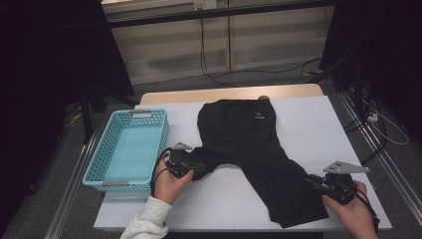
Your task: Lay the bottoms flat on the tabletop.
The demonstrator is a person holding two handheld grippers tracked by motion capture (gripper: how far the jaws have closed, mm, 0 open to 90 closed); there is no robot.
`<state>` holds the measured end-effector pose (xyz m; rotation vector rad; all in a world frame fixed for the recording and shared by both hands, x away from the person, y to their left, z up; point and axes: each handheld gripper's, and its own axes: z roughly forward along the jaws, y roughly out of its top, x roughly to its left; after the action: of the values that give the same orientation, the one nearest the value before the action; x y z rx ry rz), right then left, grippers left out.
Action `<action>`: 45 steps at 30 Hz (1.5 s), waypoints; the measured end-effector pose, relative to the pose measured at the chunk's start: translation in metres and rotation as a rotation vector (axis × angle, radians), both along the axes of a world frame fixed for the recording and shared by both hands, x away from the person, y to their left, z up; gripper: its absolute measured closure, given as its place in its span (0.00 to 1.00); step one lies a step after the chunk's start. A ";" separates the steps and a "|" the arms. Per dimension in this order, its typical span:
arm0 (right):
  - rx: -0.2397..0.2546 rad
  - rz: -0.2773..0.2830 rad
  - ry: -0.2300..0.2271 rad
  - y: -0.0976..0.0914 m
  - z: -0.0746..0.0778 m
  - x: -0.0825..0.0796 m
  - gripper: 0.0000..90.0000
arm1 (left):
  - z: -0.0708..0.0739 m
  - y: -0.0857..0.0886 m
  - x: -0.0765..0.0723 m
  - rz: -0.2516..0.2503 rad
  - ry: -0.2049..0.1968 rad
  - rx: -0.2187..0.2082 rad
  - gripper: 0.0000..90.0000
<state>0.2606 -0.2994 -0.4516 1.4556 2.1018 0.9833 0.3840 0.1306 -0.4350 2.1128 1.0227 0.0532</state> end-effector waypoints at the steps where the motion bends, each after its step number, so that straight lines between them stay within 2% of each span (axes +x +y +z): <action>1: -0.005 0.002 -0.020 0.003 0.003 0.000 0.73 | 0.001 0.000 0.000 -0.004 0.002 -0.008 0.99; 5: -0.015 0.021 -0.060 0.016 0.013 -0.001 0.65 | 0.001 -0.001 0.001 -0.020 -0.011 -0.027 0.89; 9: -0.007 0.070 -0.086 0.039 0.019 0.001 0.65 | 0.002 -0.003 0.000 -0.026 -0.018 -0.042 0.77; 13: 0.006 0.133 -0.068 0.063 0.016 0.005 0.67 | 0.004 -0.006 -0.002 -0.036 -0.031 -0.062 0.64; 16: 0.001 0.171 -0.051 0.079 0.010 0.009 0.69 | 0.004 -0.006 -0.003 -0.042 -0.052 -0.056 0.55; 18: 0.018 0.184 -0.043 0.086 0.008 0.012 0.71 | 0.003 -0.007 -0.003 -0.042 -0.049 -0.055 0.54; 23: -0.030 0.201 -0.021 0.102 -0.001 0.019 0.74 | 0.001 -0.009 -0.005 -0.047 -0.044 -0.046 0.52; 24: -0.052 0.192 -0.019 0.104 -0.003 0.021 0.83 | 0.001 -0.009 -0.005 -0.052 -0.049 -0.041 0.51; 26: -0.034 0.181 -0.014 0.104 -0.003 0.022 0.97 | 0.001 -0.010 -0.006 -0.056 -0.046 -0.040 0.51; 27: -0.029 0.181 -0.013 0.104 -0.003 0.023 0.99 | 0.000 -0.010 -0.006 -0.055 -0.048 -0.040 0.51; 31: 0.003 0.194 -0.008 0.102 -0.002 0.025 1.00 | 0.000 -0.012 -0.008 -0.063 -0.048 -0.039 0.50; 37: 0.044 0.258 -0.042 0.111 0.011 0.018 1.00 | 0.000 -0.015 -0.009 -0.076 -0.050 -0.038 0.49; 40: 0.080 0.286 -0.023 0.115 0.009 0.017 1.00 | 0.000 -0.017 -0.009 -0.080 -0.047 -0.040 0.48; 44: 0.073 0.317 -0.004 0.118 0.005 0.018 0.96 | -0.002 -0.021 -0.010 -0.094 -0.038 -0.042 0.47; 45: 0.075 0.324 0.003 0.118 0.004 0.018 1.00 | -0.003 -0.023 -0.011 -0.096 -0.036 -0.047 0.47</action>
<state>0.2782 -0.1810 -0.4477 1.1696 2.3753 1.1874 0.3734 0.1080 -0.4379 2.1075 0.8926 0.0196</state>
